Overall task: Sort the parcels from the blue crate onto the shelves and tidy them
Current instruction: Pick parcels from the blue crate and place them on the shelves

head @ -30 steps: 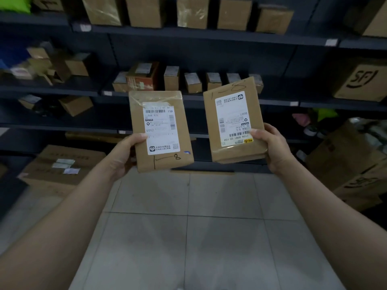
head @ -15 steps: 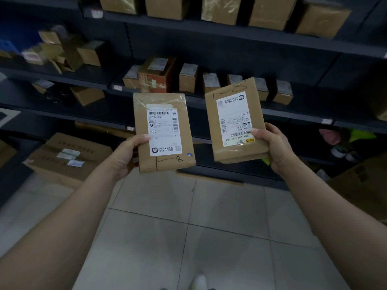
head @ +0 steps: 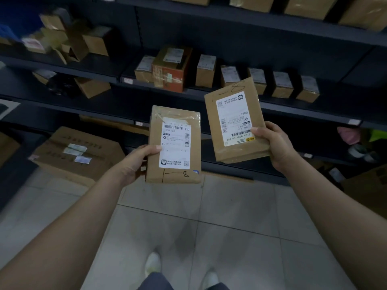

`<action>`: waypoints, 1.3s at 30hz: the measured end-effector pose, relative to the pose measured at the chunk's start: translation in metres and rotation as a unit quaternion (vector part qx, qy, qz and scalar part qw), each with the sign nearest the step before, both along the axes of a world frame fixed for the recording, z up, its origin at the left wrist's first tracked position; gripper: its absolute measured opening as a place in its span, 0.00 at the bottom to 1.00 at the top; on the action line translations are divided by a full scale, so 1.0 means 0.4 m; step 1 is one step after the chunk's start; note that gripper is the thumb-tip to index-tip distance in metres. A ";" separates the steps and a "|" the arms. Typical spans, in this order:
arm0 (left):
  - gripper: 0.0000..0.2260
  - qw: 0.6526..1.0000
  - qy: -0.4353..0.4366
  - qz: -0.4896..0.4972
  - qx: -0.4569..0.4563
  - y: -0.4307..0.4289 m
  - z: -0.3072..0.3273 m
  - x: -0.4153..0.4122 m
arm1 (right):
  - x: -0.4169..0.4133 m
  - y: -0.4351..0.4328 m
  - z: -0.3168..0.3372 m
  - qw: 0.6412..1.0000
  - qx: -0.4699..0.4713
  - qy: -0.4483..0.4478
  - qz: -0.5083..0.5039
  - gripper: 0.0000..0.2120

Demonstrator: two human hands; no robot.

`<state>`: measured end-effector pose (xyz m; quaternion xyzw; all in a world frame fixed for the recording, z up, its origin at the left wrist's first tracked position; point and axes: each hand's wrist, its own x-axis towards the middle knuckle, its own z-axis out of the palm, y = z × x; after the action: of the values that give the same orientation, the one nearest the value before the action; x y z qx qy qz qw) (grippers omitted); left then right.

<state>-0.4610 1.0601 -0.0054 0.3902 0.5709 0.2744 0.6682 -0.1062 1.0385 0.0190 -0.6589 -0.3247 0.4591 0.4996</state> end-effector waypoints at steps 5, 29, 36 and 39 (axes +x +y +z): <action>0.29 1.000 0.018 -0.012 -0.011 0.085 -0.017 -0.121 | -0.108 0.033 -0.039 1.000 -0.004 0.018 -0.021 0.41; 0.20 0.997 0.033 -0.023 -0.064 0.364 -0.164 -0.069 | -0.091 0.229 -0.203 0.993 -0.108 0.021 -0.052 0.39; 0.23 0.993 0.036 -0.031 -0.104 0.468 -0.277 0.004 | -0.043 0.340 -0.277 0.990 -0.140 -0.007 -0.033 0.50; 0.20 0.993 0.038 -0.035 -0.107 0.522 -0.335 0.005 | -0.049 0.389 -0.324 0.989 -0.147 0.002 -0.027 0.50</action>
<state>-0.4589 1.2688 -0.1393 0.3467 0.6082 0.1734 0.6927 -0.1260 1.1940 -0.1107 -0.7330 -0.2347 0.4894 0.4100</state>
